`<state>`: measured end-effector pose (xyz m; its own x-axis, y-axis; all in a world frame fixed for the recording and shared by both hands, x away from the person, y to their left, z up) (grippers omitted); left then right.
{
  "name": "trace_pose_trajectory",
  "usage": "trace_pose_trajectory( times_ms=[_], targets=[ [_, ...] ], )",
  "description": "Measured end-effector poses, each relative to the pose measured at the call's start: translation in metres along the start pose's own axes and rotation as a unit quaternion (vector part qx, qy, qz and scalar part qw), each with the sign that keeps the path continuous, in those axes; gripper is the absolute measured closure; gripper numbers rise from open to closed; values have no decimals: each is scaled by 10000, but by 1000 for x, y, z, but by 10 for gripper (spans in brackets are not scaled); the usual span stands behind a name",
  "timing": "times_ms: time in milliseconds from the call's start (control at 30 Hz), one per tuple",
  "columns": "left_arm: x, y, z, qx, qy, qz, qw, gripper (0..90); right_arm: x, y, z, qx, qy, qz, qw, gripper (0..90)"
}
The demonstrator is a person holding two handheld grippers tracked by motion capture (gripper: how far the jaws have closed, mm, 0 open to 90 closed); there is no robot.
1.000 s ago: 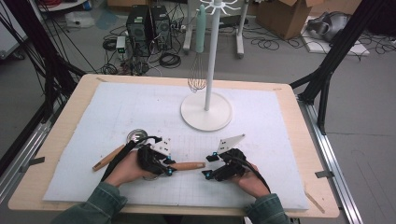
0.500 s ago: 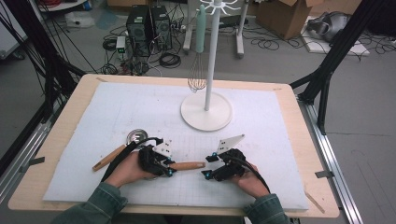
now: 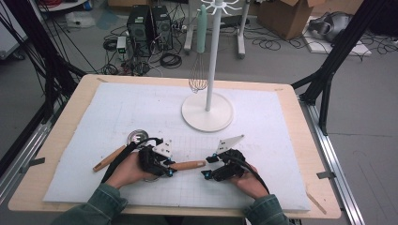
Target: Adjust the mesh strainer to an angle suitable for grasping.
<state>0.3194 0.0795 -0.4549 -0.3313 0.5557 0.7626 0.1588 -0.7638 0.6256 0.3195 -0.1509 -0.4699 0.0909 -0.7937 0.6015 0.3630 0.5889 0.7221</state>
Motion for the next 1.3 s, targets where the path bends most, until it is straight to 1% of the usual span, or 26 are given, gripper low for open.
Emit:
trace_pose_trajectory(
  times_ms=[100, 233, 300, 367, 400, 467, 600, 667, 733, 767, 900, 933, 967, 1067, 1100, 1267, 1300],
  targets=[
    [4, 1, 0, 16, 36, -94, 9999, 704, -1, 1, 0, -16, 24, -25, 10000, 380],
    [11, 4, 1, 60, 40, -267, 9996, 706, -3, 7, 2, -64, 110, -197, 9997, 392],
    [15, 5, 1, 70, 43, -350, 9994, 707, -3, 11, 3, -74, 204, -335, 9992, 431],
    [19, 6, 2, 86, 63, -444, 9990, 707, -5, 14, 4, -32, 233, -378, 9990, 447],
    [21, 7, 2, 111, 84, -500, 9987, 707, -5, 16, 6, -28, 297, -404, 9987, 453],
    [24, 8, 2, 127, 80, -558, 9983, 708, -5, 18, 8, 17, 347, -503, 9981, 454],
    [29, 12, 2, 158, 94, -686, 9975, 708, -2, 23, 10, 29, 433, -707, 9966, 452],
    [31, 13, 3, 112, 105, -675, 9976, 707, 0, 26, 12, 22, 451, -817, 9956, 446],
    [32, 14, 4, 123, 112, -686, 9975, 707, 1, 29, 13, 79, 477, -907, 9947, 452],
    [32, 14, 4, 152, 112, -723, 9972, 707, 2, 30, 14, 66, 507, -935, 9943, 459],
    [33, 15, 5, 195, 137, -730, 9970, 707, 5, 34, 15, 72, 589, -1081, 9924, 492],
    [34, 15, 5, 202, 156, -736, 9970, 708, 5, 35, 15, 90, 587, -1104, 9921, 500],
    [34, 15, 6, 226, 131, -731, 9970, 708, 6, 36, 16, 66, 613, -1109, 9919, 506],
    [34, 15, 7, 197, 144, -676, 9974, 708, 5, 41, 17, 105, 634, -1095, 9919, 509],
    [35, 15, 7, 240, 148, -706, 9971, 708, 5, 44, 18, 135, 633, -1104, 9918, 509],
    [39, 16, 9, 301, 202, -762, 9964, 708, 7, 55, 20, 167, 631, -1190, 9907, 517],
    [40, 16, 10, 314, 203, -770, 9963, 708, 7, 58, 20, 195, 595, -1194, 9909, 520]
  ],
)
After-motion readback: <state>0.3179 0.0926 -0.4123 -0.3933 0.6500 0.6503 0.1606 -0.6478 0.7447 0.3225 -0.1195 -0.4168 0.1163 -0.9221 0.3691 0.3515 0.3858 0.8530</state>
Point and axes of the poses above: each handheld gripper's, and its own axes: x roughly backward along the jaws, y roughly out of its top, z roughly to its left, the point moved 4 cm from there along -x, roughly forward along the jaws, and after that the axes turned 14 degrees about y, right-handed, at the moved point
